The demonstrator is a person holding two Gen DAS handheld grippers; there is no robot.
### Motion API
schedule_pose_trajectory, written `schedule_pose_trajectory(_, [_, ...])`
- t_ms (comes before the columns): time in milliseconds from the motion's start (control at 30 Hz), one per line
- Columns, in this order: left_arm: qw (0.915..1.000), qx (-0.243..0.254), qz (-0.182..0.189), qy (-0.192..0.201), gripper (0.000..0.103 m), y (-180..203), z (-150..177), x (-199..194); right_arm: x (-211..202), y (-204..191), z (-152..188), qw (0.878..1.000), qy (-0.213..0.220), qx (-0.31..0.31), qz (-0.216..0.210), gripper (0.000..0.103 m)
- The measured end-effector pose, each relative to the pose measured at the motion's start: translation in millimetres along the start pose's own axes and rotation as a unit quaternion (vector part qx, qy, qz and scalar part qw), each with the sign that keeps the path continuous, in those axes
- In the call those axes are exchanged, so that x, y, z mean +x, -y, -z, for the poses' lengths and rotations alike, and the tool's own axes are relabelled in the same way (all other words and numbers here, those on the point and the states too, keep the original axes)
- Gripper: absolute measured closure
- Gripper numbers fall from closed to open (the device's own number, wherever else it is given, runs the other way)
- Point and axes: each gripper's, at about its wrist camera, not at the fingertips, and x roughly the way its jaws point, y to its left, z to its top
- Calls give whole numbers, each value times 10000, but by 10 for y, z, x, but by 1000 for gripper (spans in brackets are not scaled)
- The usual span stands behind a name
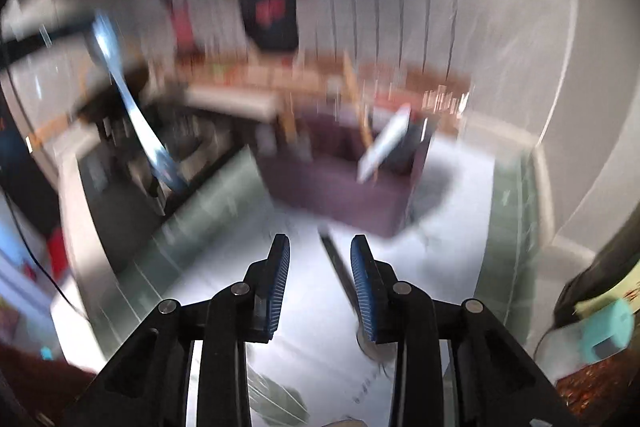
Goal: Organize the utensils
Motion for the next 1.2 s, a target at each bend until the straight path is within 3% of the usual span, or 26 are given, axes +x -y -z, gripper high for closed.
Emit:
schedule_pose_trajectory(167, [9989, -301, 54, -342, 102, -110, 304, 129, 634, 88, 248, 9963, -822, -185, 146, 73])
schedule_pose_trajectory(467, [9964, -574, -35, -621, 102, -247, 537, 151, 1118, 50, 119, 9918, -1063, -662, 244, 76])
schedule_pose_trajectory(600, [9960, -564, -40, -693, 102, -241, 587, 133, 1232, 43, 90, 9922, -1073, -584, 241, 89])
schedule_pose_trajectory(700, [9962, -505, -36, -711, 102, -208, 600, 115, 1205, 49, 96, 9929, -1037, -412, 407, 92])
schedule_pose_trajectory(933, [9963, -401, 111, -748, 102, -111, 572, 165, 606, 244, 238, 9967, -264, 735, 232, 92])
schedule_pose_trajectory(1200, [9965, -229, 341, -730, 102, 53, 451, 262, -241, 305, 293, 9871, 743, 1418, 27, 92])
